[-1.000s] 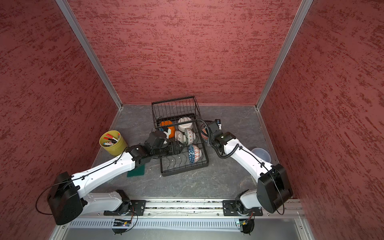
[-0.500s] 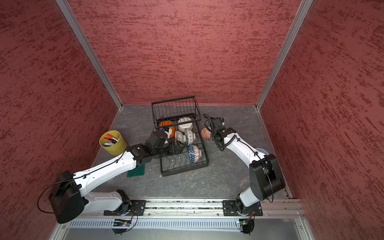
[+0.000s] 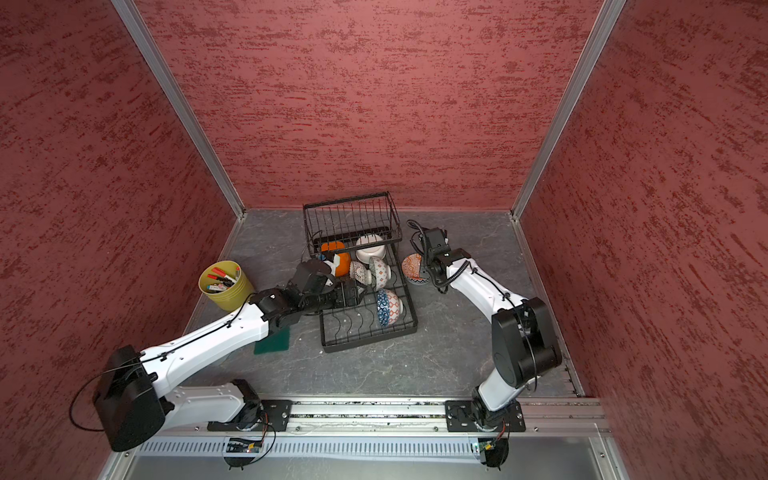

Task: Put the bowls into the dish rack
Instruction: 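Lower the right gripper onto the orange-patterned bowl rim and close it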

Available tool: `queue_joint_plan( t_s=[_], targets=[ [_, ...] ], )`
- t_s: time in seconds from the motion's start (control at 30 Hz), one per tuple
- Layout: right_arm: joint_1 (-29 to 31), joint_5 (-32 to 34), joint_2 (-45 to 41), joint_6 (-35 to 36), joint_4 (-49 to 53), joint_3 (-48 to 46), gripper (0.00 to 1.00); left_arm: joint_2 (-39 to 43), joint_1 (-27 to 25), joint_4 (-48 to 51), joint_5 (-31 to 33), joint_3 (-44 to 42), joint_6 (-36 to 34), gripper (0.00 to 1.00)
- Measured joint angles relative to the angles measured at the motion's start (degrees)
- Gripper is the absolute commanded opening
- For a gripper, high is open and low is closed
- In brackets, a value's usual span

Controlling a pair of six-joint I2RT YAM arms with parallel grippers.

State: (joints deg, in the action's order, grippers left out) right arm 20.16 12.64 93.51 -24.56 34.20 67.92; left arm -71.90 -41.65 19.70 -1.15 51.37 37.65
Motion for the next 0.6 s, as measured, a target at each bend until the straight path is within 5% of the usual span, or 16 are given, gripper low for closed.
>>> queue_joint_plan(
  t_s=[0.6],
  targets=[
    [-1.3,-2.1,5.4,0.2,-1.7,1.0,0.31,1.1,1.0,0.1,0.2,-1.6,0.0,1.00]
  ],
)
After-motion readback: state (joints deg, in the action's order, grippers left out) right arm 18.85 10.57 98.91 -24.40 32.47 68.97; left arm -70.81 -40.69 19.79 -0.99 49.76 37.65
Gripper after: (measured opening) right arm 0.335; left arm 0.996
